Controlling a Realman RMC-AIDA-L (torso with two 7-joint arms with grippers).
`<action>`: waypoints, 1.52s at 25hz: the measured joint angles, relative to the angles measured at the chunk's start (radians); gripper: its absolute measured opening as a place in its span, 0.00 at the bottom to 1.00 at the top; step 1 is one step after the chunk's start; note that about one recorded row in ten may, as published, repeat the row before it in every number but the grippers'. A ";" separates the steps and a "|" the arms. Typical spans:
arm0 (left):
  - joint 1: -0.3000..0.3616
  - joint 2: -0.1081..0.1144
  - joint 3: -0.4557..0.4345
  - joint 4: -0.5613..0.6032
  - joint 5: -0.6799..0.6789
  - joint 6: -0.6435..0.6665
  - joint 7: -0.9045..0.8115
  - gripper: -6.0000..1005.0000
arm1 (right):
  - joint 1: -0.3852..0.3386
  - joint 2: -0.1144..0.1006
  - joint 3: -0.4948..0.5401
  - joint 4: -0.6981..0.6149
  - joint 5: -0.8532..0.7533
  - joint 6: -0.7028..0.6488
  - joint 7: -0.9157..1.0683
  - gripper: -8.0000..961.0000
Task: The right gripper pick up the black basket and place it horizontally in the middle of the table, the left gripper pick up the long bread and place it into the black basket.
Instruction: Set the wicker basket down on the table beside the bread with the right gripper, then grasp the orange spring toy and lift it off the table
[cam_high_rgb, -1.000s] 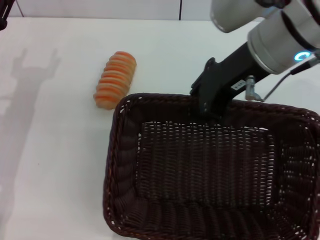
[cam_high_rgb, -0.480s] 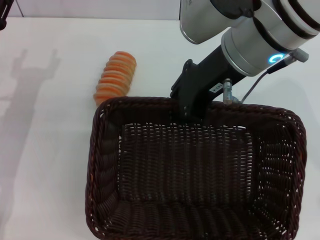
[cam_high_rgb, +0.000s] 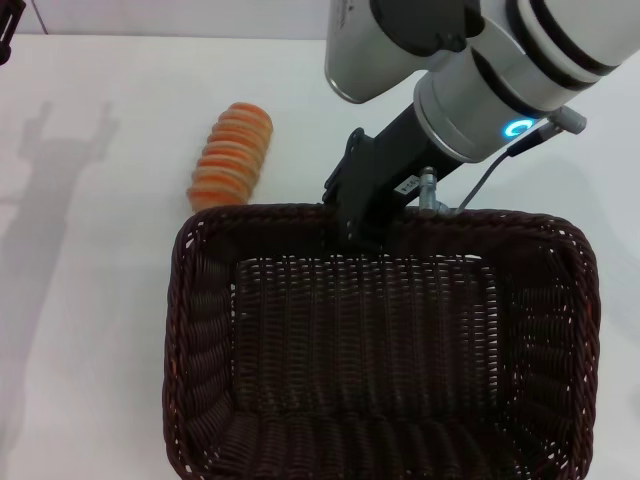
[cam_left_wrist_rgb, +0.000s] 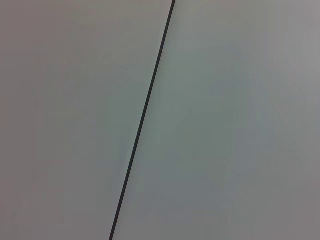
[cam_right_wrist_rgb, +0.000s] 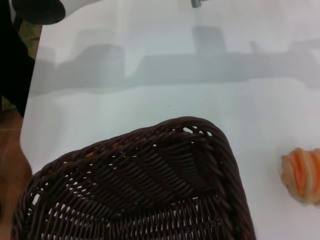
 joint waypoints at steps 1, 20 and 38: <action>0.001 0.000 0.000 0.000 0.000 0.001 -0.001 0.84 | 0.008 0.000 -0.009 -0.009 -0.001 -0.002 0.006 0.20; 0.000 0.002 -0.005 -0.002 -0.004 0.005 -0.004 0.84 | 0.034 0.000 -0.055 -0.044 -0.124 -0.122 0.035 0.36; 0.009 0.009 -0.005 -0.033 0.001 0.009 -0.052 0.84 | -0.197 0.007 -0.151 0.071 -0.589 -0.594 0.364 0.41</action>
